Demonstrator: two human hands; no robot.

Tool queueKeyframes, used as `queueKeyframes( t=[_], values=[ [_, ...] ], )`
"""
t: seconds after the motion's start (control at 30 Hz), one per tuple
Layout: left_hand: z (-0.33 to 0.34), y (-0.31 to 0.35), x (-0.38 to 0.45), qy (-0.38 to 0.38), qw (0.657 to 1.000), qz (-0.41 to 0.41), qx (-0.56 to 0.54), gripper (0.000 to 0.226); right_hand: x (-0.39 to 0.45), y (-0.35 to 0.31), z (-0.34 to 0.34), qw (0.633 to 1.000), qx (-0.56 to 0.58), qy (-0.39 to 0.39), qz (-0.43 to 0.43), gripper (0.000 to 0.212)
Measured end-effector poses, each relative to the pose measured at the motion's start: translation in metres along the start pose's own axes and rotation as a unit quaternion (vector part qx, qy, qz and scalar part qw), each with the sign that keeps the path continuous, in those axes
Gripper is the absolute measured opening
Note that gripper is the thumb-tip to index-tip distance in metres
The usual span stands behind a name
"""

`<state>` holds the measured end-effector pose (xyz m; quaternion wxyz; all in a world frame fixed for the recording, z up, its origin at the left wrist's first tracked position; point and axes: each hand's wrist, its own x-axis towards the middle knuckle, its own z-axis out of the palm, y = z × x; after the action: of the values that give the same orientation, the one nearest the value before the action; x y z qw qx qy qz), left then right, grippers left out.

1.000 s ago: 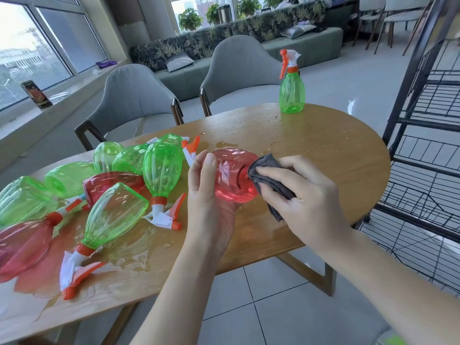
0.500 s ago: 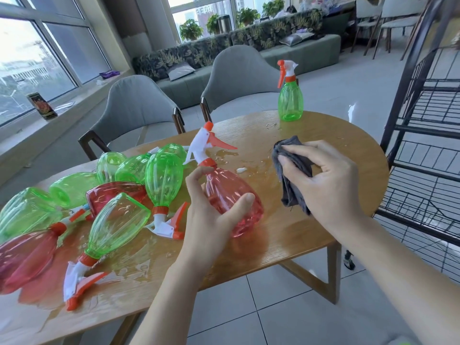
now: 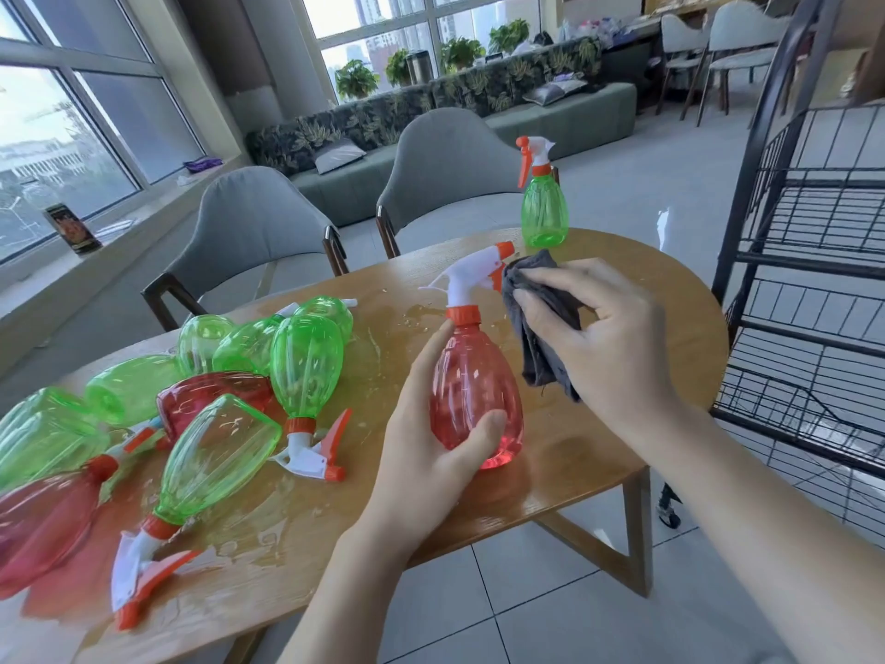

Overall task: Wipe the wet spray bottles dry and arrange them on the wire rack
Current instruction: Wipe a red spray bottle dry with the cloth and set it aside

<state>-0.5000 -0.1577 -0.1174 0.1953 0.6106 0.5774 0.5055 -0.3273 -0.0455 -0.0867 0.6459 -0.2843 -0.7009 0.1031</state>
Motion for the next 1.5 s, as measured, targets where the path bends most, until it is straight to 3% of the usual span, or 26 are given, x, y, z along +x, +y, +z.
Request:
queueKeyframes(
  t=[0.23, 0.63, 0.97, 1.23, 1.5],
  values=[
    [0.008, -0.003, -0.003, -0.009, 0.999, -0.029, 0.025, 0.098, 0.006, -0.001, 0.005, 0.997, -0.050, 0.021, -0.047, 0.021],
    [0.000, 0.003, -0.002, -0.029, 0.997, -0.003, 0.070, 0.094, 0.002, -0.007, 0.017, 0.997, -0.031, -0.040, -0.057, 0.019],
    [0.000, -0.001, -0.007, -0.016, 0.998, -0.002, 0.055, 0.094, -0.004, 0.017, 0.000, 0.994, -0.099, 0.025, -0.033, 0.018],
    [0.000, 0.002, -0.007, 0.013, 1.000, -0.015, -0.005, 0.086, -0.030, 0.017, 0.008, 0.992, -0.106, -0.030, -0.064, 0.020],
    [0.000, 0.003, -0.009, 0.018, 1.000, -0.014, -0.010, 0.084, -0.024, 0.012, 0.013, 0.993, -0.099, -0.019, -0.065, 0.020]
  ],
)
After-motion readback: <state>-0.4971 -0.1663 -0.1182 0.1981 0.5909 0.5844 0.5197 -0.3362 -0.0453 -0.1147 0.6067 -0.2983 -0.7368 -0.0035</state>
